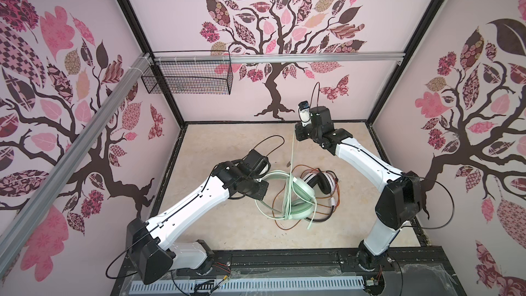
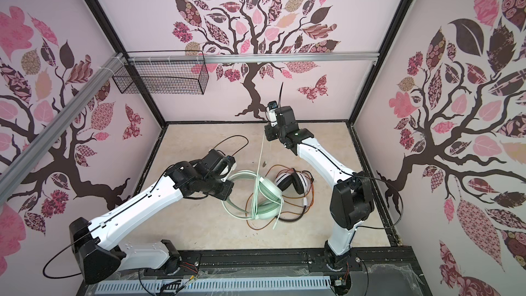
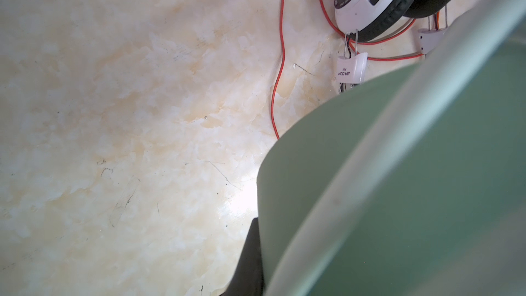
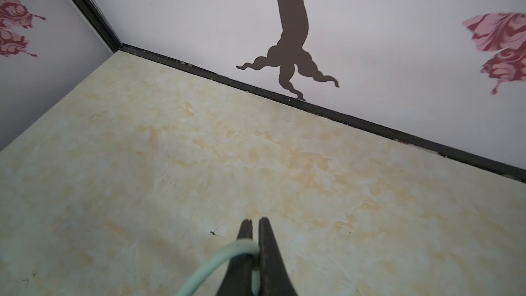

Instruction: Wrap the headphones

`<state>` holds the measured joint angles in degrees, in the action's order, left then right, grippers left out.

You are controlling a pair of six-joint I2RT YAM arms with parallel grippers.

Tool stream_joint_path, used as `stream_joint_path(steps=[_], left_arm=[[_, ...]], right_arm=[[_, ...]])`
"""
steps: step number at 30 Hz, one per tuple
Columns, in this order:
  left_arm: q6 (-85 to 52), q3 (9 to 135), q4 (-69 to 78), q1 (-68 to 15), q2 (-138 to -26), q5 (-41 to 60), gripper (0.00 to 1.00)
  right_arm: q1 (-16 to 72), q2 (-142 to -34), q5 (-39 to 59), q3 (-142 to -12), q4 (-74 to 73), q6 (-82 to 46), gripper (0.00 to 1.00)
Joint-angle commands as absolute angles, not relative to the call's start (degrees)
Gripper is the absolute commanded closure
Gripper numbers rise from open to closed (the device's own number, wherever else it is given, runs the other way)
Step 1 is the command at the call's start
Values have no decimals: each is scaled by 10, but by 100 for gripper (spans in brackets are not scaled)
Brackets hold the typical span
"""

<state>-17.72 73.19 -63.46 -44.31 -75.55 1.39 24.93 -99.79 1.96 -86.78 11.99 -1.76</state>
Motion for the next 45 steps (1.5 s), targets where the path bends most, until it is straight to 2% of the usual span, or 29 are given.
stream_joint_path(steps=[1,5,8,13,19,22,27,39,45], left_arm=[[-170,811,-649,-449,-731,34,100],[-172,889,-672,-448,-728,13,100],[-173,960,-688,-446,-741,9,100],[-181,1098,-735,-425,-789,-5,100],[-185,1198,-753,-391,-817,3,100],[-188,1229,-755,-387,-822,8,100],[-193,1254,-754,-386,-830,5,100],[-199,1268,-754,-386,-823,10,100],[-194,1285,-759,-386,-830,10,100]], right_arm=[[218,-1008,115,-817,50,-74,97],[213,-1023,218,-766,-7,-86,93],[213,-1033,331,-732,-81,-123,87],[214,-1037,439,-662,-248,-229,69],[228,-1029,456,-596,-343,-291,55],[242,-1021,436,-584,-328,-270,54],[246,-975,374,-551,-295,-230,45],[246,-834,342,-412,-249,-187,42],[246,-828,362,-365,-272,-177,36]])
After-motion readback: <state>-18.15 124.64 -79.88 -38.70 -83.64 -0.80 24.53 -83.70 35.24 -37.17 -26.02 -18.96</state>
